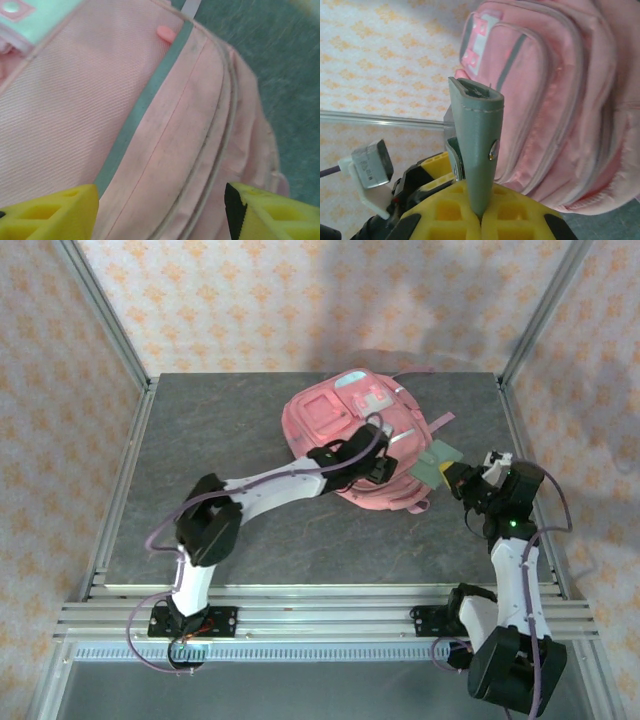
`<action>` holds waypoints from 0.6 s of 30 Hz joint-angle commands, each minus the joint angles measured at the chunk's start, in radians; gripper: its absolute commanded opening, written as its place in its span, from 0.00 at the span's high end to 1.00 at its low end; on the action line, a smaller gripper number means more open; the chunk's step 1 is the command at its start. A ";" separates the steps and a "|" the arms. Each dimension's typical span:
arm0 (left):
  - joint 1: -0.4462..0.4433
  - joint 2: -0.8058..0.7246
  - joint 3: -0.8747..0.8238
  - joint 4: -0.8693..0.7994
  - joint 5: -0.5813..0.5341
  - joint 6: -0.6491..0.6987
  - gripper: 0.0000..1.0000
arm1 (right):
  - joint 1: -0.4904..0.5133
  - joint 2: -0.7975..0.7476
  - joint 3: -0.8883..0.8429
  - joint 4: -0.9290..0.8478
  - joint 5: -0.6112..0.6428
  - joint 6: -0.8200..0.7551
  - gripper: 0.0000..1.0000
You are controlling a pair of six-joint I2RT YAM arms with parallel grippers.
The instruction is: Pack the student bag
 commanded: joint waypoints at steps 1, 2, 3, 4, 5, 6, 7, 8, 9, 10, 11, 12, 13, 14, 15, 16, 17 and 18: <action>-0.019 0.091 0.114 -0.116 -0.150 0.120 0.30 | -0.005 -0.014 -0.009 -0.007 -0.038 -0.015 1.00; -0.025 0.118 0.144 -0.127 -0.167 0.141 0.29 | -0.006 -0.013 -0.008 -0.007 -0.037 -0.016 1.00; -0.032 0.148 0.175 -0.138 -0.189 0.163 0.28 | -0.005 -0.012 -0.007 -0.007 -0.037 -0.016 1.00; -0.037 0.175 0.204 -0.151 -0.209 0.182 0.28 | -0.006 -0.012 -0.006 -0.007 -0.037 -0.017 1.00; -0.041 0.196 0.226 -0.159 -0.226 0.200 0.28 | -0.006 -0.012 -0.007 -0.009 -0.037 -0.018 1.00; -0.045 0.215 0.246 -0.164 -0.252 0.217 0.28 | -0.007 -0.011 -0.007 -0.009 -0.034 -0.017 1.00; -0.050 0.230 0.261 -0.165 -0.282 0.230 0.28 | -0.007 -0.010 -0.008 -0.010 -0.034 -0.018 1.00; -0.053 0.242 0.271 -0.163 -0.308 0.241 0.29 | -0.008 -0.010 -0.010 -0.009 -0.035 -0.018 1.00; -0.055 0.250 0.279 -0.158 -0.333 0.250 0.35 | -0.007 -0.011 -0.012 -0.008 -0.035 -0.018 1.00; -0.054 0.255 0.285 -0.155 -0.353 0.253 0.42 | -0.007 -0.012 -0.016 -0.008 -0.034 -0.017 1.00; -0.054 0.258 0.290 -0.153 -0.363 0.258 0.51 | -0.008 -0.013 -0.016 -0.010 -0.034 -0.017 1.00; -0.054 0.258 0.296 -0.153 -0.371 0.261 0.66 | -0.007 -0.013 -0.018 -0.010 -0.032 -0.018 1.00; -0.053 0.256 0.302 -0.157 -0.375 0.262 0.82 | -0.008 -0.015 -0.019 -0.012 -0.030 -0.018 1.00; -0.054 0.252 0.310 -0.163 -0.377 0.261 0.90 | -0.007 -0.016 -0.020 -0.014 -0.027 -0.019 1.00; -0.054 0.244 0.314 -0.166 -0.377 0.262 0.98 | -0.007 -0.016 -0.021 -0.017 -0.022 -0.021 1.00; -0.054 0.235 0.316 -0.170 -0.380 0.265 1.00 | -0.008 -0.018 -0.023 -0.019 -0.018 -0.021 1.00; -0.053 0.226 0.322 -0.174 -0.382 0.268 1.00 | -0.008 -0.019 -0.025 -0.019 -0.014 -0.021 1.00; -0.051 0.215 0.332 -0.183 -0.385 0.269 1.00 | -0.008 -0.021 -0.027 -0.017 -0.010 -0.021 1.00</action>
